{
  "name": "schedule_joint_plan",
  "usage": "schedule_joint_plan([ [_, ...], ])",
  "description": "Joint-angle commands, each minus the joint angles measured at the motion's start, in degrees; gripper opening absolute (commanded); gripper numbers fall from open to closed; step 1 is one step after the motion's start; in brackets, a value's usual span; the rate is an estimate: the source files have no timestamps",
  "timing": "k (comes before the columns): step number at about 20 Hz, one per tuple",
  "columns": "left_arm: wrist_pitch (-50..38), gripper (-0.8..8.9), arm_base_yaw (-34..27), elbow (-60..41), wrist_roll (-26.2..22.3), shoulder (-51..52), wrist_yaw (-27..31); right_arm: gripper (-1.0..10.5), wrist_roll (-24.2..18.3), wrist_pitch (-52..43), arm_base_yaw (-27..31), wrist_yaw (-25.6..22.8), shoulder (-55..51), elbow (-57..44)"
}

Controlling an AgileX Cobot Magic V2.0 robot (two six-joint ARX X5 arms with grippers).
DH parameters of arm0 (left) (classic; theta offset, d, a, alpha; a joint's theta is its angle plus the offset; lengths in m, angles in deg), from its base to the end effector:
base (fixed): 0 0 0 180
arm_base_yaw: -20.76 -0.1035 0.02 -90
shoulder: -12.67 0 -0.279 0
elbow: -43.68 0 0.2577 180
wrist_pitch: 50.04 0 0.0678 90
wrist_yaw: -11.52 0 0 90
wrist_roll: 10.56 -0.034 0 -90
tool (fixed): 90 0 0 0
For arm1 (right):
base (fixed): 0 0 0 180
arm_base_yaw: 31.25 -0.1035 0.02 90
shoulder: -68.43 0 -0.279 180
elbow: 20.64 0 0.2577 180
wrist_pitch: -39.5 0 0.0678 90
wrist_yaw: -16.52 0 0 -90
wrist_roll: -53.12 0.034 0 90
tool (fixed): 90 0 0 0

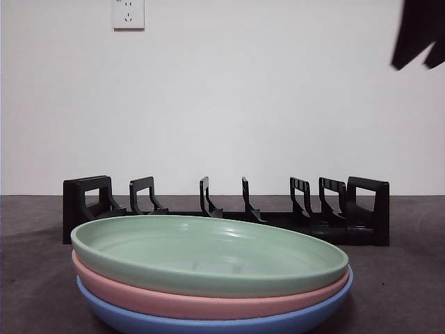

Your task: Place the plate

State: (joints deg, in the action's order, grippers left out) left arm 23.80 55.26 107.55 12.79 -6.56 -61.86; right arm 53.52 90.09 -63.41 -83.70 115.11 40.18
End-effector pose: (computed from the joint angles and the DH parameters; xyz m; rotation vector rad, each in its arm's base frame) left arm 0.0282 -0.0076 0.3275 -0.1763 0.5134 -0.2054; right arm 0.1386 0.0800 0.3093 -0.2246 0.5979 0.3677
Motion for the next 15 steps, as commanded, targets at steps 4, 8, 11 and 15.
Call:
schedule_joint_plan([
  [4,-1.6,3.73,0.2,0.6,-0.5,-0.2,1.0,2.7,1.9,7.2,-0.3,0.3,-10.8,-2.6],
  [8,-1.1,0.08,0.3,0.6,-0.5,-0.2,0.8,-0.2,1.7,10.6,-0.3,0.3,-14.7,-2.6],
  [11,-1.1,0.07,0.3,0.6,-0.6,-0.2,0.8,0.2,1.7,8.6,-0.3,0.9,-15.0,-2.6],
  [15,-1.7,0.07,0.3,0.6,-0.6,0.0,0.8,0.2,2.2,8.6,-0.3,2.5,-15.0,-2.6],
])
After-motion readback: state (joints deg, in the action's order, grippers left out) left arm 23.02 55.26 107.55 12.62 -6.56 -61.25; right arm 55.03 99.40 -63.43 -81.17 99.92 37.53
